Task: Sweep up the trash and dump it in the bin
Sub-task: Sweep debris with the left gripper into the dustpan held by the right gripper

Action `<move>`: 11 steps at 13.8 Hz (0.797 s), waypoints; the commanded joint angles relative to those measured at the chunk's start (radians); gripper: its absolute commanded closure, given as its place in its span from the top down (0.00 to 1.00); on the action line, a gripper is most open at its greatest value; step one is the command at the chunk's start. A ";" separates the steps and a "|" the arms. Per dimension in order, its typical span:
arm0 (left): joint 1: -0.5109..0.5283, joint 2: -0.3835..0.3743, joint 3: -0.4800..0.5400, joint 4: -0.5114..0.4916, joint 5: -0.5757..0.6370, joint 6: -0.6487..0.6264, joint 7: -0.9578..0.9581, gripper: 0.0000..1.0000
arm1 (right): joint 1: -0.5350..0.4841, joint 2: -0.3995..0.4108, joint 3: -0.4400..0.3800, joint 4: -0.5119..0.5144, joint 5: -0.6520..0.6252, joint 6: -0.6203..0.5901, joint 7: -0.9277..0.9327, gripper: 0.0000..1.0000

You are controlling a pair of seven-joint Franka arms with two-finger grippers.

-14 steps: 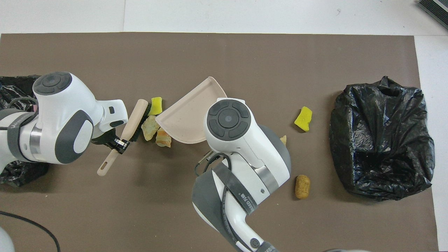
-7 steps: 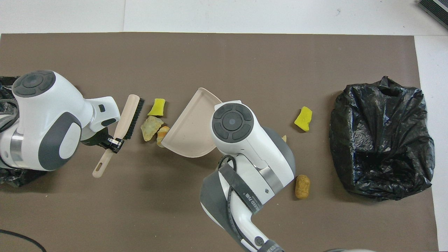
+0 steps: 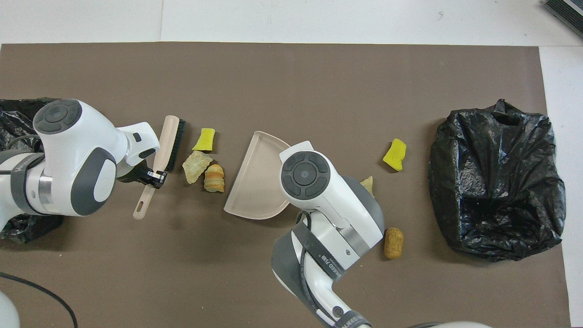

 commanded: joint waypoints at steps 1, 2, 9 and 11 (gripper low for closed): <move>-0.037 -0.017 0.007 -0.014 -0.019 0.007 -0.023 0.00 | -0.005 -0.010 0.005 -0.027 -0.028 0.025 -0.048 0.00; -0.058 -0.020 0.007 -0.016 -0.035 0.001 -0.029 0.00 | -0.001 -0.010 0.005 -0.031 -0.036 0.036 -0.050 0.00; -0.197 -0.071 0.005 -0.103 -0.251 0.018 -0.158 0.00 | -0.001 -0.010 0.005 -0.047 -0.053 0.056 -0.081 0.00; -0.233 -0.073 0.003 -0.099 -0.325 0.009 -0.159 0.00 | -0.004 -0.010 0.005 -0.047 -0.056 0.053 -0.091 0.00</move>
